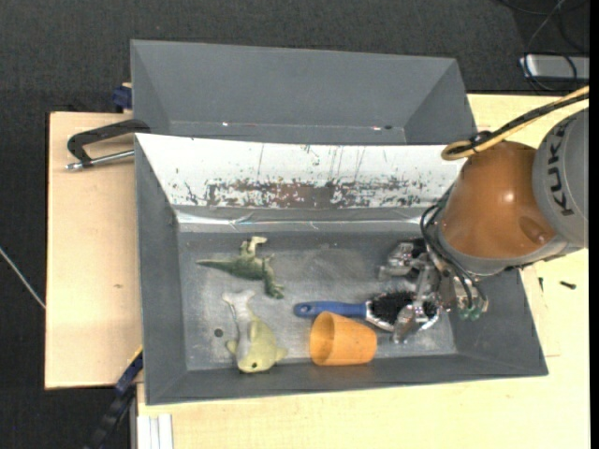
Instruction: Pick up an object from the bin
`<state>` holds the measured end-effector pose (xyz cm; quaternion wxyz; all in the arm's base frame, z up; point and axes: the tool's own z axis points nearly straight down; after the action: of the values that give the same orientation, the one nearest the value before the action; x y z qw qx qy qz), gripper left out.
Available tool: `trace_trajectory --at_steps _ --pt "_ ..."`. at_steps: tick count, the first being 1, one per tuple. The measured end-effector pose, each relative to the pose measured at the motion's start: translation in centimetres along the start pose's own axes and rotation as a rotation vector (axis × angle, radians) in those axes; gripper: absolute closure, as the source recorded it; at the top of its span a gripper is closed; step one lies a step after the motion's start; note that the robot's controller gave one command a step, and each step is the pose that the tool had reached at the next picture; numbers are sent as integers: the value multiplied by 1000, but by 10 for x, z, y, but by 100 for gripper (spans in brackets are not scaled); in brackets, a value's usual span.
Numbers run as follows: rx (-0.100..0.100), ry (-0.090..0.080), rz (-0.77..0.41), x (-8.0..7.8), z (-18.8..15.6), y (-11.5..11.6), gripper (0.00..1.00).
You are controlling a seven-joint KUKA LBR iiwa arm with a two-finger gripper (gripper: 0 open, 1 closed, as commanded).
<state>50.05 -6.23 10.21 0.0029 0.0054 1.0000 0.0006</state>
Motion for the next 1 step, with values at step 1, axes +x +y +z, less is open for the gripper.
trace_trajectory --at_steps 1 --pt "-1 4 119 -1 31 -3 0"
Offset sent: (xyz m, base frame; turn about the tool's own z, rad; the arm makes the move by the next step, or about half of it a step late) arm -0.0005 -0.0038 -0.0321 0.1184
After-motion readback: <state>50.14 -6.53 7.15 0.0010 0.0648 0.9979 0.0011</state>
